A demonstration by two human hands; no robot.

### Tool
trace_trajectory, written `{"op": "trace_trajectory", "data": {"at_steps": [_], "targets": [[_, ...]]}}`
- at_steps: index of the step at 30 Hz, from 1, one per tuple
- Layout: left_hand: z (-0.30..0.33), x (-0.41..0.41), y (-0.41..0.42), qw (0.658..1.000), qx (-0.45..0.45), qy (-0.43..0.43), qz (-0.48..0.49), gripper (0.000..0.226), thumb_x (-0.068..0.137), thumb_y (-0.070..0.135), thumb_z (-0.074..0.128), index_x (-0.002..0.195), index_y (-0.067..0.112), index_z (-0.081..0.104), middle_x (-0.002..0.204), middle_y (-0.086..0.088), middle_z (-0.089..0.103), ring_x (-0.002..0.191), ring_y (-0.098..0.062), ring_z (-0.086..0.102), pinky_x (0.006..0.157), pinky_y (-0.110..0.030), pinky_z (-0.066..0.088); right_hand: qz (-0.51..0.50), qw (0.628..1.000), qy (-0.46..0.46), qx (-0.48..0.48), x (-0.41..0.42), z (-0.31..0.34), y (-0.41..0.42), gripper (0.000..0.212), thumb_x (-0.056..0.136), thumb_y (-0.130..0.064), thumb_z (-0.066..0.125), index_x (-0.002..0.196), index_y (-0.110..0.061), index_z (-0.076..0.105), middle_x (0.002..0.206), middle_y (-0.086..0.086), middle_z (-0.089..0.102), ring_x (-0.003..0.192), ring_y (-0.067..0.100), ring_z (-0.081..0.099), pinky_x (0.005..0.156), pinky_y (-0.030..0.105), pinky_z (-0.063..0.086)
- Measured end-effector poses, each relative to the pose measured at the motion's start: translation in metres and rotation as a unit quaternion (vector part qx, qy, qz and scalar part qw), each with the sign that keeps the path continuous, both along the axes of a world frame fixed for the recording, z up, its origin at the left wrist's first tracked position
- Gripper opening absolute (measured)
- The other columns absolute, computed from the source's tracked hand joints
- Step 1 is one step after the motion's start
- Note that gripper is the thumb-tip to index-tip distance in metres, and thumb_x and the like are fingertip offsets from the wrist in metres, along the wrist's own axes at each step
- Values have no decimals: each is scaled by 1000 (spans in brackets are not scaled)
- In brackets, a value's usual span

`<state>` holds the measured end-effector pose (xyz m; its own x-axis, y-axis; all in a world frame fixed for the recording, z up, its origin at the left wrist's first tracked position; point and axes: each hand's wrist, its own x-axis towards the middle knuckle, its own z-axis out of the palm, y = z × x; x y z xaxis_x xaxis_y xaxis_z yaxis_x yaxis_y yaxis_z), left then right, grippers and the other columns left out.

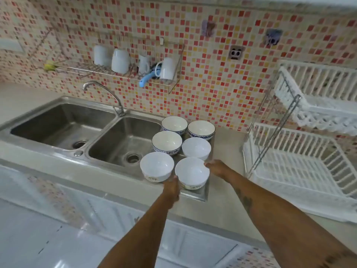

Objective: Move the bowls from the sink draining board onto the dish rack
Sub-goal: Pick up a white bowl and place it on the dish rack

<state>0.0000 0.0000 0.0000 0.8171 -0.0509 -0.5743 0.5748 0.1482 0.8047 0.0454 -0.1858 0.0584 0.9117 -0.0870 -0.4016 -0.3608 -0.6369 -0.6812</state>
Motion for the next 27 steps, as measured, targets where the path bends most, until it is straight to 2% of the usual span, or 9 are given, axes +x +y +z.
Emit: {"op": "trace_trajectory", "data": {"at_steps": [2, 4, 7, 9, 12, 16, 22, 24, 27], "targets": [[-8, 13, -7, 999, 20, -10, 39, 38, 99, 32, 41, 117, 4, 62, 104, -24, 62, 79, -23, 53, 81, -35, 46, -50, 998, 20, 26, 9, -6, 4, 44, 95, -25, 53, 133, -3, 53, 126, 10, 57, 114, 28, 56, 87, 28, 41], [-12, 18, -16, 997, 57, -20, 51, 30, 100, 23, 41, 99, 4, 65, 96, -32, 60, 87, -29, 55, 80, -37, 44, -75, 996, 41, 37, 15, -11, 6, 44, 93, -24, 57, 131, -1, 54, 118, 11, 58, 101, 25, 56, 80, 29, 43], [-14, 24, -24, 990, 101, -53, 79, 35, 101, 14, 43, 126, -8, 54, 123, -27, 58, 115, -38, 56, 98, -40, 44, -80, 995, 49, 37, 23, -20, 11, 44, 91, -20, 58, 132, -6, 52, 128, 16, 60, 101, 27, 58, 81, 32, 48], [-15, 27, -29, 988, 109, -51, 98, 39, 98, 11, 47, 132, -7, 48, 135, -24, 53, 124, -40, 51, 103, -41, 41, -72, 996, 51, 31, 24, -25, 13, 46, 90, -15, 57, 135, -8, 49, 131, 17, 58, 112, 31, 58, 91, 38, 51], [-22, 34, -36, 984, 126, -67, 106, 40, 93, 0, 48, 133, -4, 50, 136, -23, 55, 127, -41, 51, 106, -45, 42, -63, 996, 52, 22, 23, -39, 10, 51, 85, -9, 53, 136, -11, 48, 132, 17, 57, 117, 36, 56, 95, 49, 52], [-30, 42, -43, 983, 115, -54, 131, 43, 92, -8, 42, 135, -6, 46, 140, -25, 49, 128, -42, 48, 108, -47, 40, -62, 996, 47, 33, 23, -43, 10, 54, 80, -8, 48, 133, -14, 50, 125, 16, 60, 110, 35, 59, 80, 46, 59], [-8, 31, -51, 979, 68, -51, 184, 50, 89, -12, 48, 138, -3, 42, 141, -22, 49, 130, -42, 47, 104, -45, 41, -32, 998, 40, 26, 24, -35, 9, 48, 82, -7, 47, 130, -11, 51, 125, 14, 59, 112, 32, 58, 89, 46, 55], [6, 23, -58, 975, 50, -60, 206, 50, 91, -7, 48, 140, 2, 42, 141, -22, 49, 129, -42, 47, 104, -47, 41, -10, 999, 30, 30, 25, -21, 6, 53, 81, -9, 43, 132, -12, 52, 129, 14, 59, 115, 32, 58, 95, 45, 52], [60, 22, -73, 960, -35, -12, 279, 49, 102, 26, 42, 148, 12, 33, 147, -16, 44, 132, -39, 45, 109, -49, 40, 22, 999, -23, 13, 32, 31, 3, 66, 76, -12, 36, 141, -16, 45, 140, 13, 53, 124, 31, 52, 103, 41, 46]]}}
